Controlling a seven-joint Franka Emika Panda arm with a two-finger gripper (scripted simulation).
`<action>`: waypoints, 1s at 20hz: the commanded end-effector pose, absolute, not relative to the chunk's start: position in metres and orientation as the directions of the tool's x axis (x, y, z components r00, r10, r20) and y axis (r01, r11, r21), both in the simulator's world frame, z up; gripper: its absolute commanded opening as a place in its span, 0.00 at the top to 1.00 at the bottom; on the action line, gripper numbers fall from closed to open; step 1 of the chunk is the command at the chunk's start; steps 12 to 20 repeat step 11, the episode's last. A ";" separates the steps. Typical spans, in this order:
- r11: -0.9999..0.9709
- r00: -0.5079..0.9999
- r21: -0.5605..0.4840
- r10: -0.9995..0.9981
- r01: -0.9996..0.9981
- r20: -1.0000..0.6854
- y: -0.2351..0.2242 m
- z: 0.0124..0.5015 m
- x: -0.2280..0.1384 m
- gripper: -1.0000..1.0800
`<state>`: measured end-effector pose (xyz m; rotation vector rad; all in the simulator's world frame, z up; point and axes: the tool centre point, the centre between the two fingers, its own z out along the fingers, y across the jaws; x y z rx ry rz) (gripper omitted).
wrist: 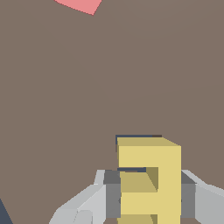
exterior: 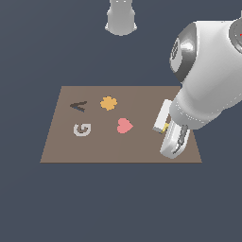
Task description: Insert a designated object into the corresponding slot on a board.
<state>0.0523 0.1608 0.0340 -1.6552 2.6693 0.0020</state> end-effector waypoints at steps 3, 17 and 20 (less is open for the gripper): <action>0.446 -0.446 0.001 -0.895 -0.895 -0.001 0.161 0.030 0.052 0.04; 0.446 -0.446 0.001 -0.895 -0.895 -0.001 0.161 0.030 0.052 0.04; 0.446 -0.446 0.001 -0.895 -0.895 -0.001 0.161 0.030 0.052 0.04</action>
